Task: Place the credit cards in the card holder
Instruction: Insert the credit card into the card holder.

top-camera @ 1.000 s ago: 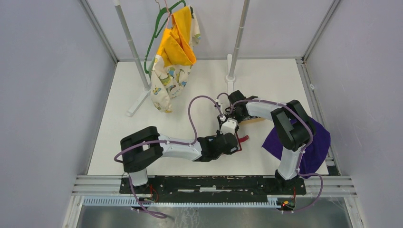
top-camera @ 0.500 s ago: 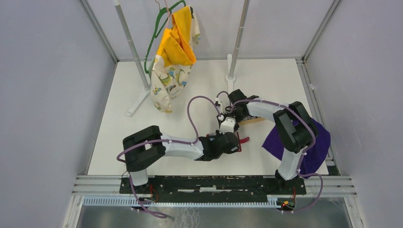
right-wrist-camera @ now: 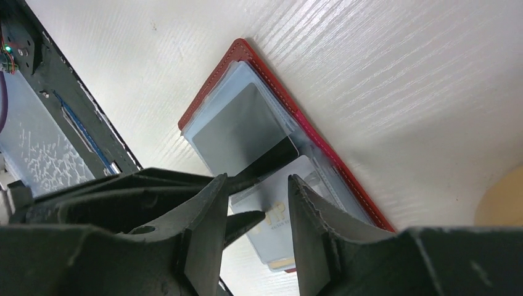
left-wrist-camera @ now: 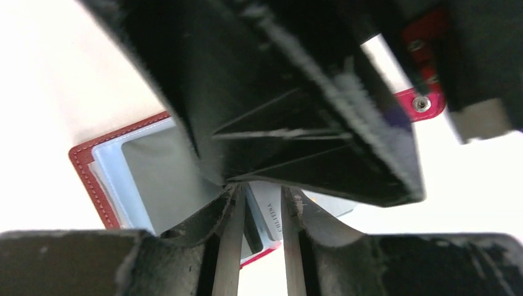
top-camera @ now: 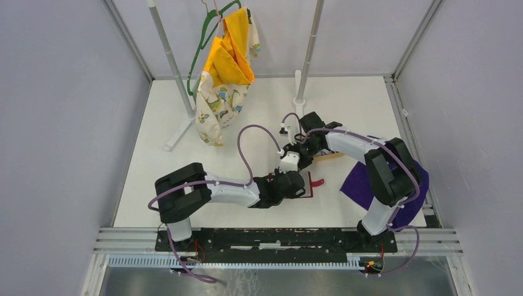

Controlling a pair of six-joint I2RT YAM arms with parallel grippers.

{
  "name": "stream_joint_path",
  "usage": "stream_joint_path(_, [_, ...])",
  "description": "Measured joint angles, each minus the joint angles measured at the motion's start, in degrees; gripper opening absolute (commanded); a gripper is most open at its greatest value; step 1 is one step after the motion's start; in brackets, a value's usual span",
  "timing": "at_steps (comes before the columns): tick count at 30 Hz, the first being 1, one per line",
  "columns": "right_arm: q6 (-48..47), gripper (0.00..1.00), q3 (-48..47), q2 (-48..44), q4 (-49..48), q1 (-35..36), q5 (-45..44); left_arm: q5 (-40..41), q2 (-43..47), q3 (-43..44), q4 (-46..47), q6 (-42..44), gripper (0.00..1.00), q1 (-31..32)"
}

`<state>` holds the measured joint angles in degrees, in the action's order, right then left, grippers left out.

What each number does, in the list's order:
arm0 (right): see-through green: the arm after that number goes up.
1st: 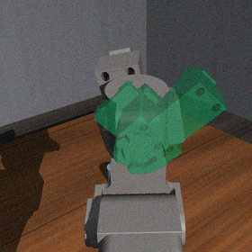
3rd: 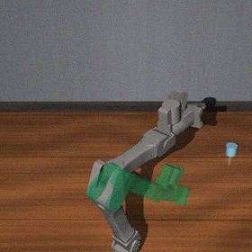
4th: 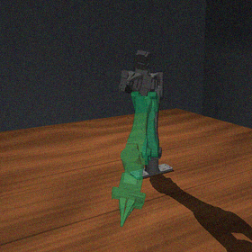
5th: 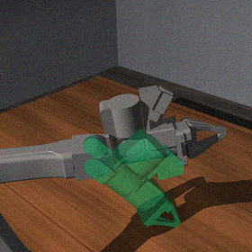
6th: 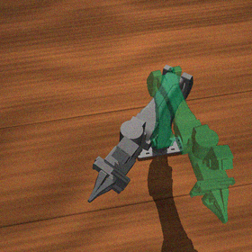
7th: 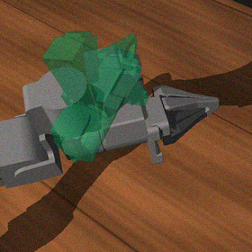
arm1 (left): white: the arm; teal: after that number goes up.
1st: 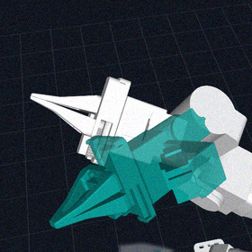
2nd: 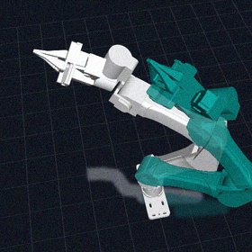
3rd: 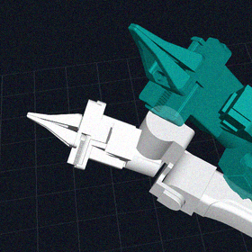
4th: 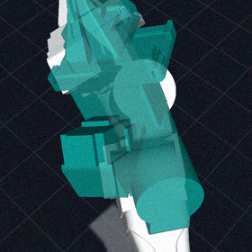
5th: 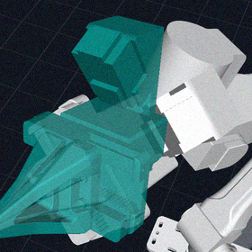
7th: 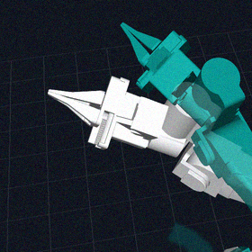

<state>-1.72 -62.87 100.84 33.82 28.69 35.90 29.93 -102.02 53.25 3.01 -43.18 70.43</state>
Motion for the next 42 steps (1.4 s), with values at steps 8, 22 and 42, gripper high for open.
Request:
stream_joint_path(8, [-4.00, 0.49, 0.00, -4.15, 0.76, -0.83, -1.05, -1.90, 3.19, -3.10, 0.15, 0.17, 0.38, -0.35])
stream_joint_path(22, [-21.11, 0.46, 7.98, -21.20, -6.36, -1.81, 6.82, -10.56, 31.78, -24.39, 13.42, 8.81, 0.44, -0.35])
stream_joint_path(42, [-52.59, 0.15, 15.78, -13.55, -11.65, 6.38, -3.04, -26.38, 38.73, -44.41, 35.15, 7.52, 0.53, -12.61])
